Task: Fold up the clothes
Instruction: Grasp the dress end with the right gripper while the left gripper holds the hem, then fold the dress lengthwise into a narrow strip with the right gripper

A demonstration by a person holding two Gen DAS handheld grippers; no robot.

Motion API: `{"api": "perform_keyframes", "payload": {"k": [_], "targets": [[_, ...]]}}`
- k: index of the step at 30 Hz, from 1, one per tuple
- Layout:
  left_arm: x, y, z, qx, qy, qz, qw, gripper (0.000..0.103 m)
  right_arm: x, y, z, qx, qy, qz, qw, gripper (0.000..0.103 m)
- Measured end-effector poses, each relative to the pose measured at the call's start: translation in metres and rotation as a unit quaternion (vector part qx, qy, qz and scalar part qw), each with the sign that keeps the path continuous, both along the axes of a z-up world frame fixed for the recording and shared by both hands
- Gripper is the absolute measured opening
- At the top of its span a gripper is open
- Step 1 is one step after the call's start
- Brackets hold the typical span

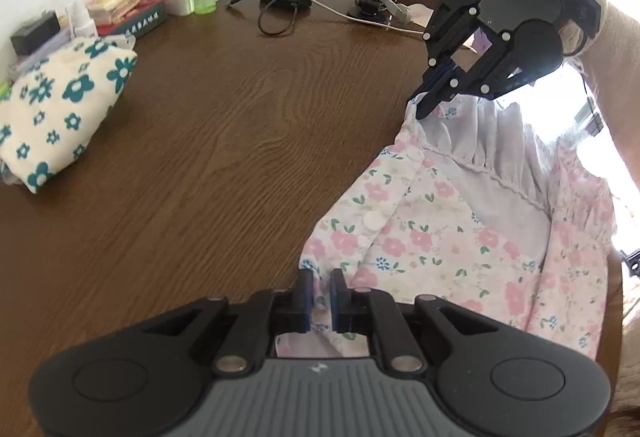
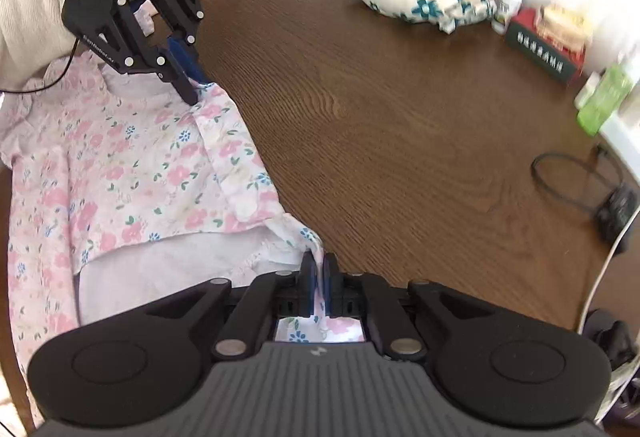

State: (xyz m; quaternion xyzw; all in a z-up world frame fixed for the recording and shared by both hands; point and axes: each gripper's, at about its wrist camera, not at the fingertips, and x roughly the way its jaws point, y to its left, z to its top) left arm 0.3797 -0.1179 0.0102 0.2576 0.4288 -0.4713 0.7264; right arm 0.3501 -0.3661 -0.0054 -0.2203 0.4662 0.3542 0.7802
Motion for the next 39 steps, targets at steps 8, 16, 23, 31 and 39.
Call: {"api": "perform_keyframes", "payload": {"k": [8, 16, 23, 31, 39], "targets": [[-0.126, 0.026, 0.06, -0.048, -0.217, -0.026, 0.9746, 0.001, -0.13, 0.009, 0.047, -0.055, -0.206, 0.032, 0.976, 0.002], [-0.268, 0.029, 0.016, -0.021, -0.234, -0.064, 0.97, 0.002, -0.269, 0.052, 0.019, -0.113, -0.276, 0.04, 0.953, 0.002], [-0.285, 0.034, -0.001, -0.019, -0.23, -0.023, 0.9727, 0.032, -0.304, 0.066, -0.007, -0.095, -0.272, -0.005, 0.958, 0.008], [-0.274, 0.012, -0.015, 0.029, -0.242, -0.047, 0.9687, 0.043, -0.283, 0.062, -0.011, -0.091, -0.259, -0.041, 0.961, 0.033], [-0.285, 0.019, 0.006, 0.003, -0.295, -0.045, 0.9543, 0.001, -0.305, 0.072, 0.002, -0.142, -0.316, -0.009, 0.938, 0.0]]}}
